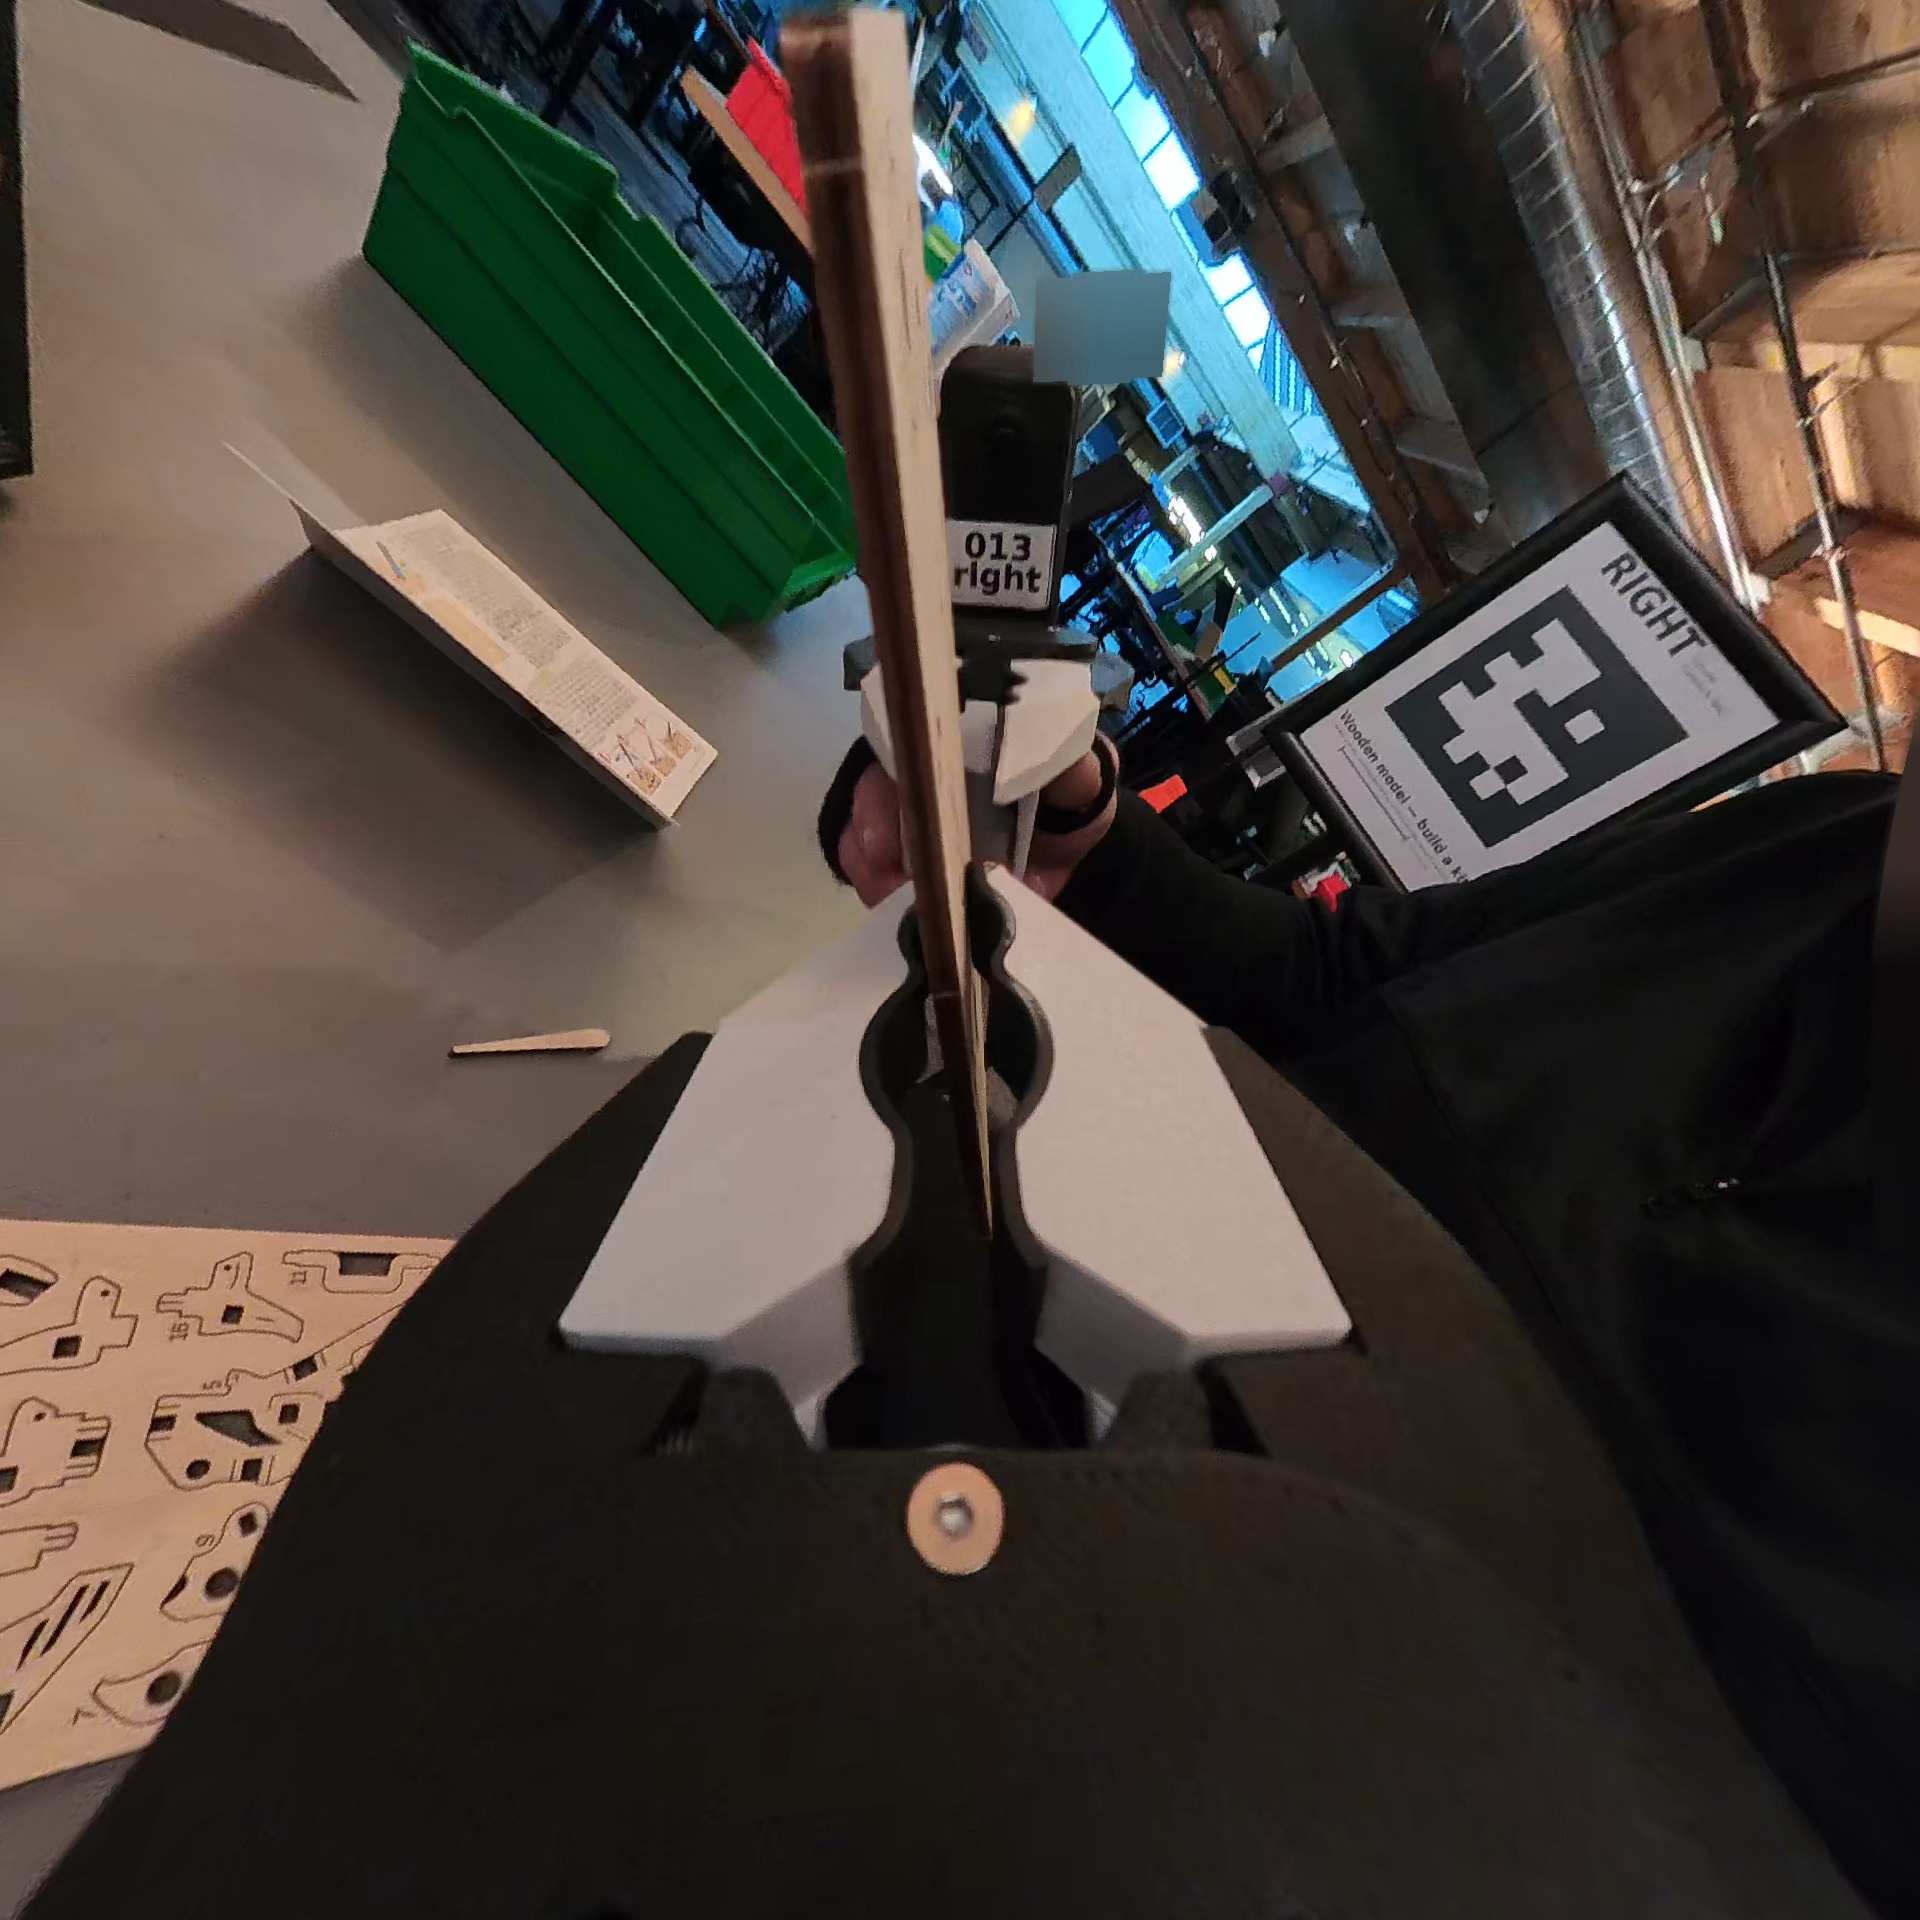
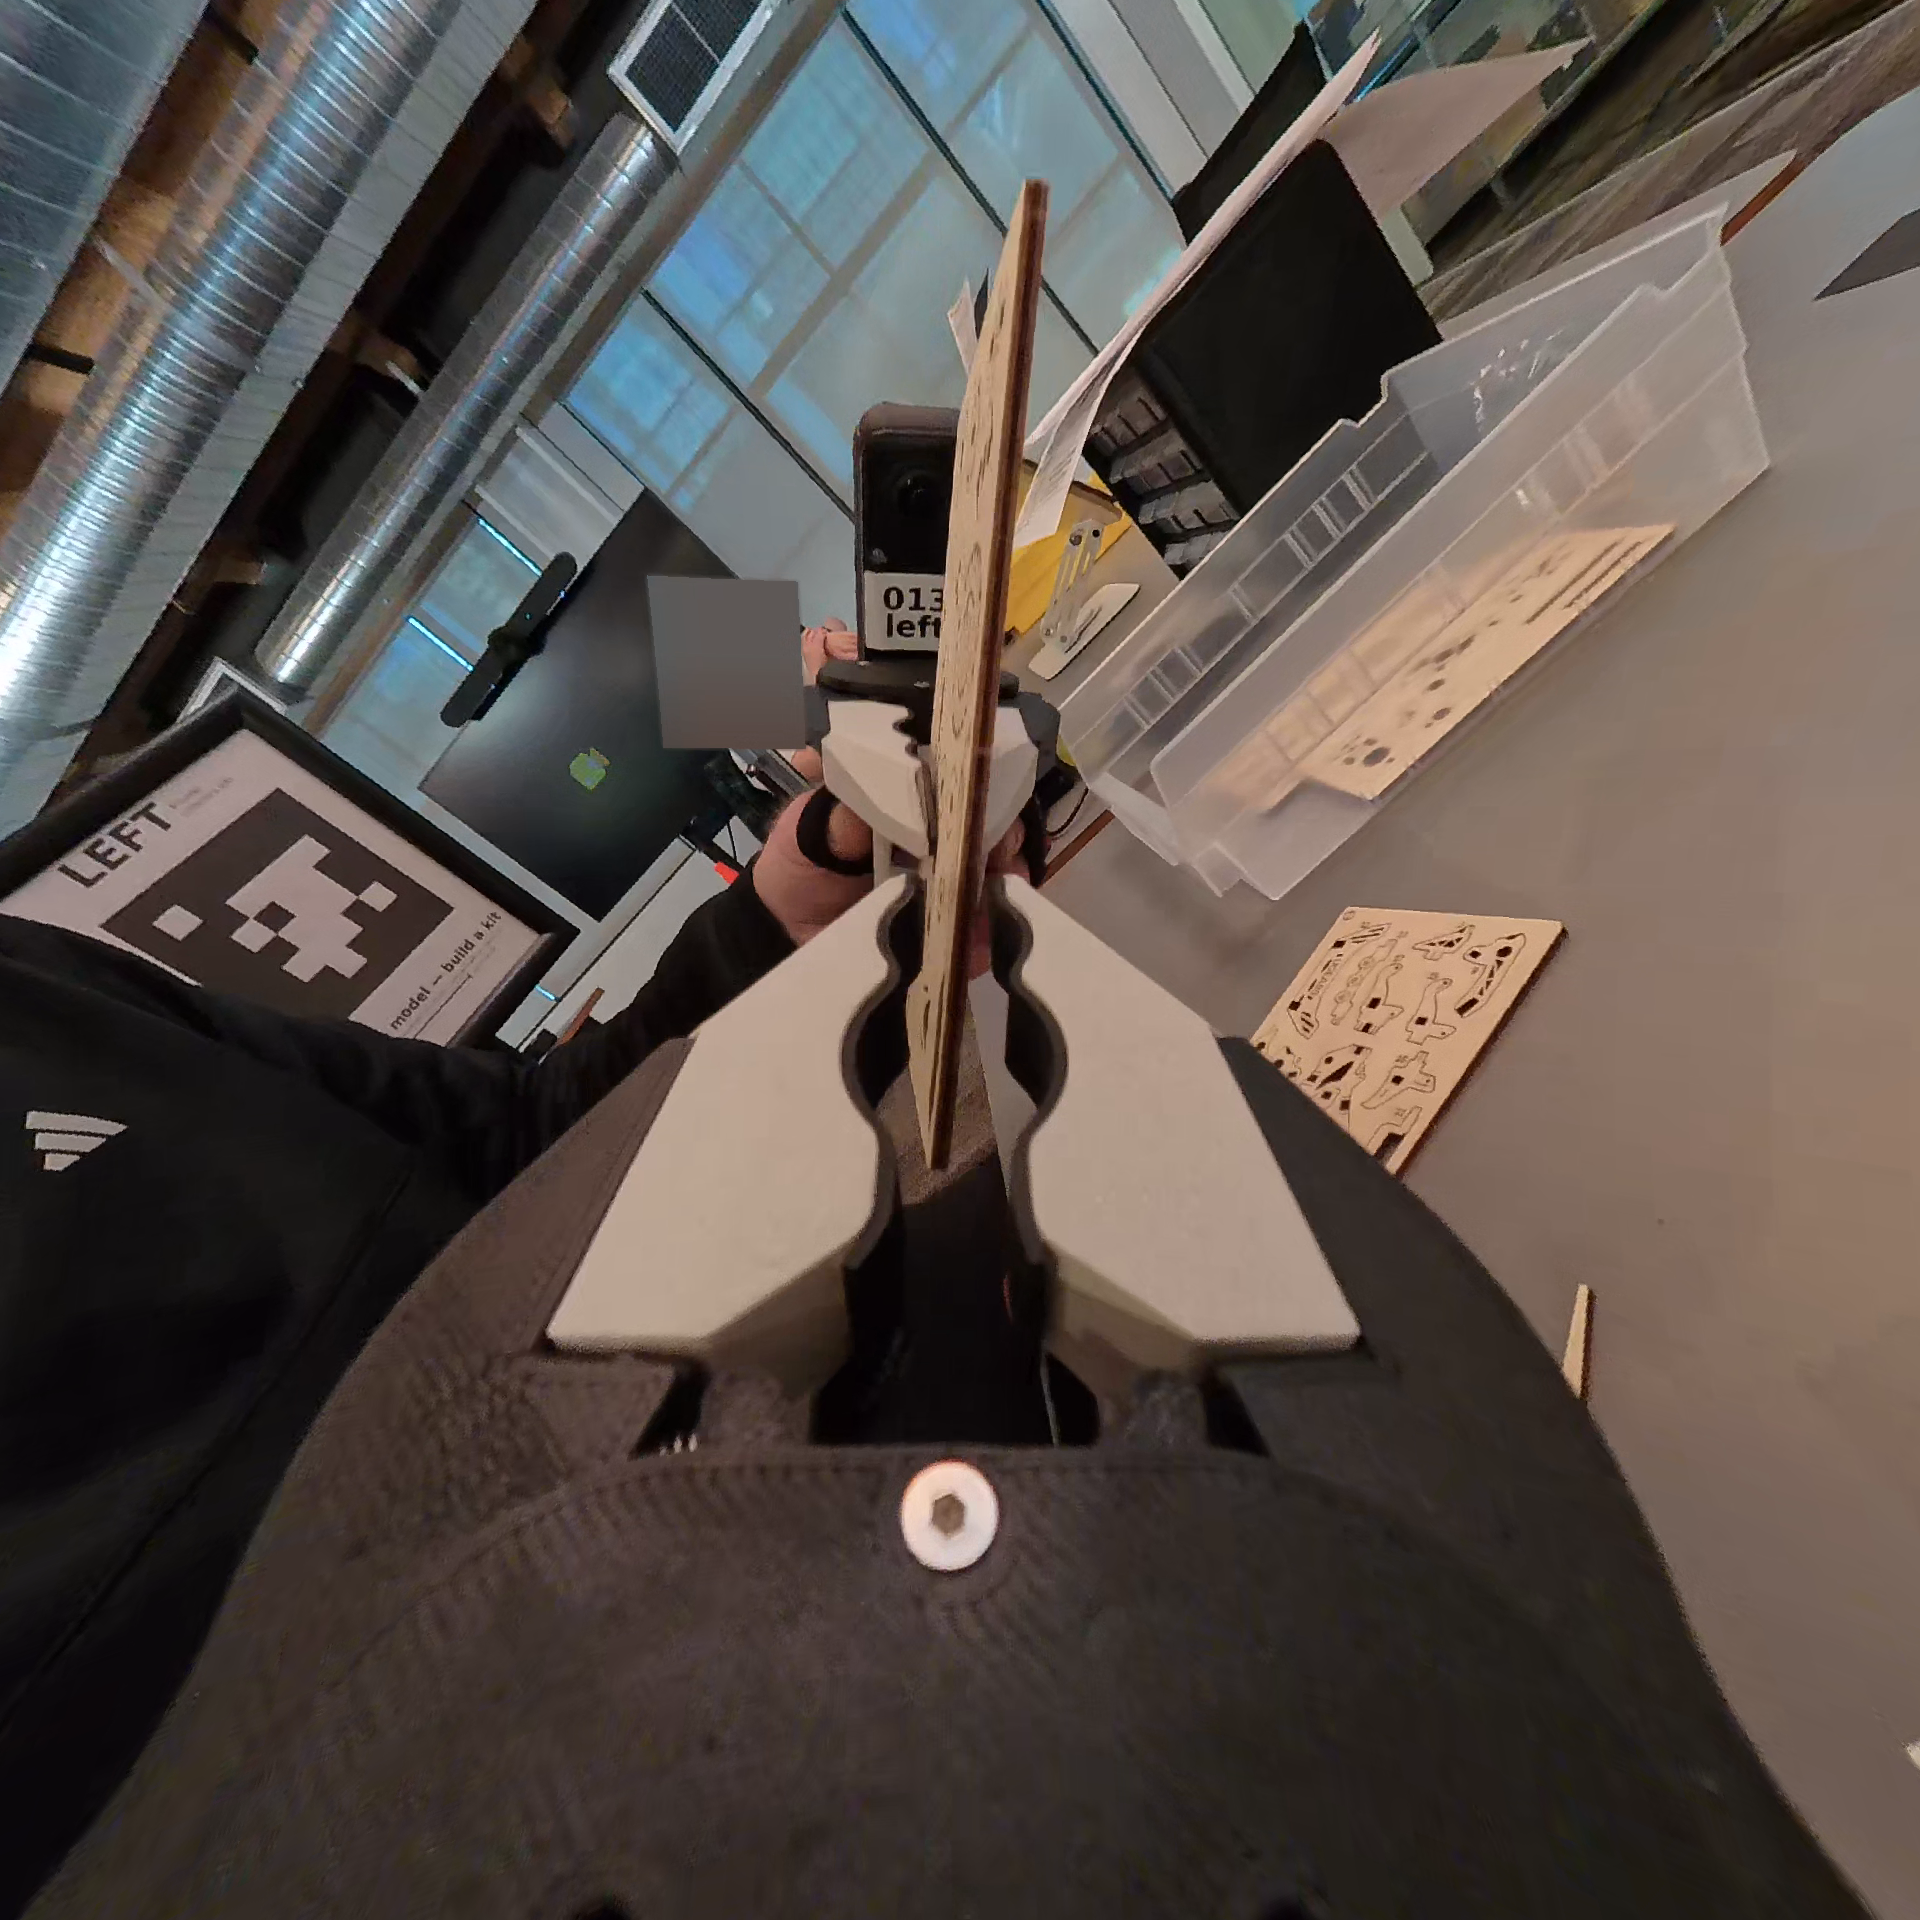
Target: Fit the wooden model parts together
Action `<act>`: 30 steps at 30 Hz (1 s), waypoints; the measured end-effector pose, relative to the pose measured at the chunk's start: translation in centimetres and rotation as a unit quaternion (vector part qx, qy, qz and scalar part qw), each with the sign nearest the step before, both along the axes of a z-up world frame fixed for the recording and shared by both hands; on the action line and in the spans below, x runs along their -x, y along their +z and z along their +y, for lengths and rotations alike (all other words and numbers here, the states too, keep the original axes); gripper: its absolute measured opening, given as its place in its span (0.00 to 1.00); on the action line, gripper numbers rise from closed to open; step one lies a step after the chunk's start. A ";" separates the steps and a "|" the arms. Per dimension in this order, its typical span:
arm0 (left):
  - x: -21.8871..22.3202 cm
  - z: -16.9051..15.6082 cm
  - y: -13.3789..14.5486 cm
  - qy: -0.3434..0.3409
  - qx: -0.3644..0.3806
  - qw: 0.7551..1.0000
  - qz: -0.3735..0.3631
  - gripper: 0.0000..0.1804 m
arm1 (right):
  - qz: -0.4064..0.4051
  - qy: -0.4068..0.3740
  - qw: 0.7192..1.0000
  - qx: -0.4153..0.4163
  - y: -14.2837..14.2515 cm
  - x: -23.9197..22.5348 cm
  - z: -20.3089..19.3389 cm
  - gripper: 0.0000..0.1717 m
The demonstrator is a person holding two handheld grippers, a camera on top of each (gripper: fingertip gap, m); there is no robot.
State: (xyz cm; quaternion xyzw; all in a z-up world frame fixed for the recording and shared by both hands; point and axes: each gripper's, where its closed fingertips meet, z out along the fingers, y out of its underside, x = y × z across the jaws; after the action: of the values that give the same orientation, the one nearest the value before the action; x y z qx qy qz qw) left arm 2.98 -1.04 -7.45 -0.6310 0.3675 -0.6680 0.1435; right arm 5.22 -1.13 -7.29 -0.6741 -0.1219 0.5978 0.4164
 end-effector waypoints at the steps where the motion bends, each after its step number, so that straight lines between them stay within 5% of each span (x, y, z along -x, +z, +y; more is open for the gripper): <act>1: 0.1 0.2 0.0 0.004 0.002 1.000 0.000 0.01 | -0.002 0.005 1.000 0.001 -0.1 0.2 -0.1 0.06; 30: 0.0 0.4 0.6 0.020 -0.028 0.999 0.023 0.01 | -0.011 0.030 0.999 0.000 -0.9 1.6 -0.9 0.02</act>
State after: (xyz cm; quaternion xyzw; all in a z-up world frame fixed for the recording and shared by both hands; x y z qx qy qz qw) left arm 3.02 -0.68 -6.86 -0.6494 0.3762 -0.6397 0.1657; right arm 3.65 -2.05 -8.18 -0.6766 -0.1470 0.6023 0.3973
